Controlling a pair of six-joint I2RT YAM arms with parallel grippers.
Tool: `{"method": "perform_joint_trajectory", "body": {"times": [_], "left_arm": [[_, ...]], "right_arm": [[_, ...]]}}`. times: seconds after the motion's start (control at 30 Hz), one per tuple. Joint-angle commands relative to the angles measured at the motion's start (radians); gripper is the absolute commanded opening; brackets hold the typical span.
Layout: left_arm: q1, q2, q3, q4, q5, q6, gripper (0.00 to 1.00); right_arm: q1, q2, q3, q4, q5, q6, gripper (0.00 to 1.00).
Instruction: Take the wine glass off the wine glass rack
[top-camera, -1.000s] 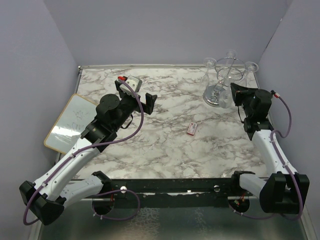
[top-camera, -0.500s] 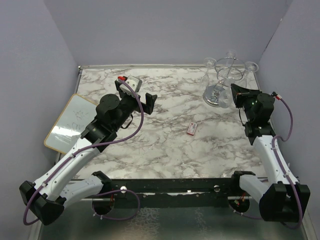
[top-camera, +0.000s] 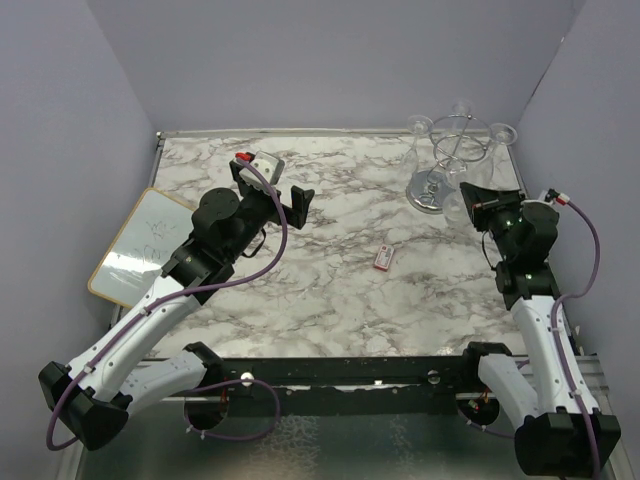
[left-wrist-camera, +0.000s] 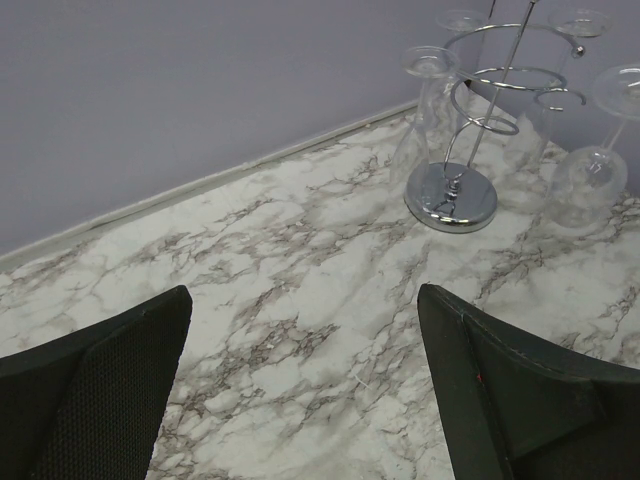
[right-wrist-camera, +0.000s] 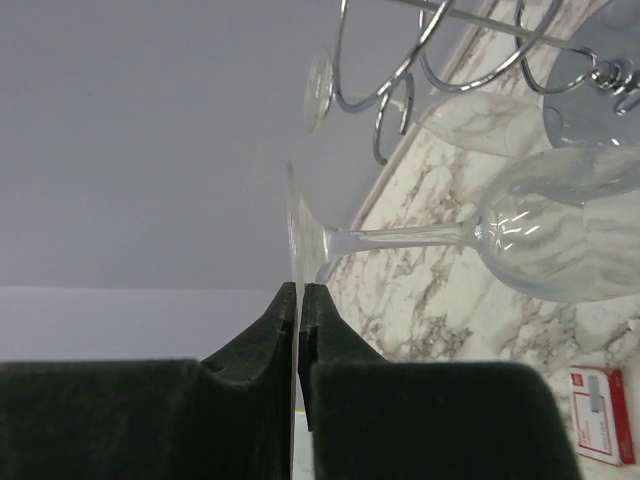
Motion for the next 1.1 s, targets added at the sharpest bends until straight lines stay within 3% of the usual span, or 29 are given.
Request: {"method": "perform_joint_trajectory", "body": {"times": [0.0, 0.23, 0.67, 0.77, 0.93, 1.07], "left_arm": [[-0.006, -0.003, -0.006, 0.026, 0.014, -0.004, 0.98], [-0.006, 0.005, -0.008, 0.028, 0.024, -0.008, 0.98], [-0.006, 0.05, -0.011, 0.056, 0.149, -0.099, 0.99], [-0.005, 0.088, 0.006, 0.055, 0.231, -0.223, 0.99], [-0.003, 0.203, 0.005, 0.066, 0.405, -0.583, 0.98], [-0.003, 0.295, -0.075, 0.341, 0.612, -0.851, 0.92]], "right_arm": [[0.003, -0.03, -0.041, -0.02, -0.123, -0.191, 0.01], [0.003, -0.001, -0.095, 0.057, -0.377, -0.348, 0.01], [0.004, 0.056, -0.115, 0.182, -0.809, -0.436, 0.01], [0.01, 0.061, -0.124, 0.228, -0.854, -0.429, 0.01], [0.025, 0.068, -0.111, 0.265, -0.901, -0.419, 0.01], [0.041, 0.085, -0.118, 0.291, -0.928, -0.414, 0.01]]}}
